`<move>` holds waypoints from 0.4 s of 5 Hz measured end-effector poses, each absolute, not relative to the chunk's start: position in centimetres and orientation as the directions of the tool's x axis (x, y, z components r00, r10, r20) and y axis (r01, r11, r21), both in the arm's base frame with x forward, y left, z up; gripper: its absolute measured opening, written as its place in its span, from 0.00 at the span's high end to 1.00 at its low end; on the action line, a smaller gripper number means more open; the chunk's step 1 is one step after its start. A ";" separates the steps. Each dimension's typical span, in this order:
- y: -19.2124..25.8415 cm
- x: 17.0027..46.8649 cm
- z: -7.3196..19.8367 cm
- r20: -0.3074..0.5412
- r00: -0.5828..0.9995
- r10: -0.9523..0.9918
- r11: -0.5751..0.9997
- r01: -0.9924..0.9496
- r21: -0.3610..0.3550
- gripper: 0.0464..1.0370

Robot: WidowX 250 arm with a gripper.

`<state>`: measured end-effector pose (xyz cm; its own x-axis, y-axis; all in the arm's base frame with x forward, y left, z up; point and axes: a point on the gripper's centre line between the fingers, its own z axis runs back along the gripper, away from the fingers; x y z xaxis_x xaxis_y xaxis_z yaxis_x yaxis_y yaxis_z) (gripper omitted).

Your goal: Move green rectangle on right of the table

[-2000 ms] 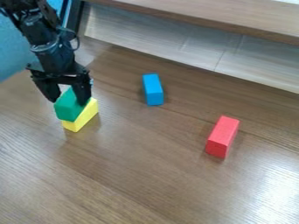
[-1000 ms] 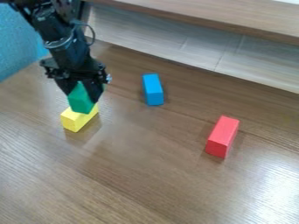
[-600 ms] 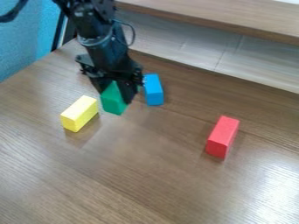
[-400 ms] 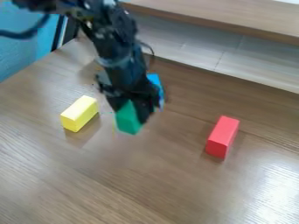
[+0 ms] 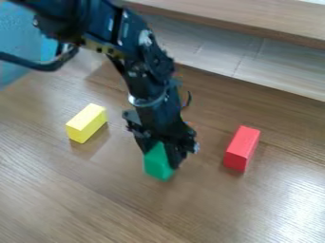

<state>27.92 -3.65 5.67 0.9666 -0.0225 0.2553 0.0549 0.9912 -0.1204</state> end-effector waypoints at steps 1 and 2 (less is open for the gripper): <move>-4.7 27.4 5.1 0.251 0.967 -0.054 0.991 0.083 -0.107 0.46; -4.8 27.0 4.1 0.231 0.971 -0.060 0.992 0.084 -0.094 0.46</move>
<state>26.96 -4.78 4.14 0.9710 -0.0603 0.2315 0.0839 0.9921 -0.0936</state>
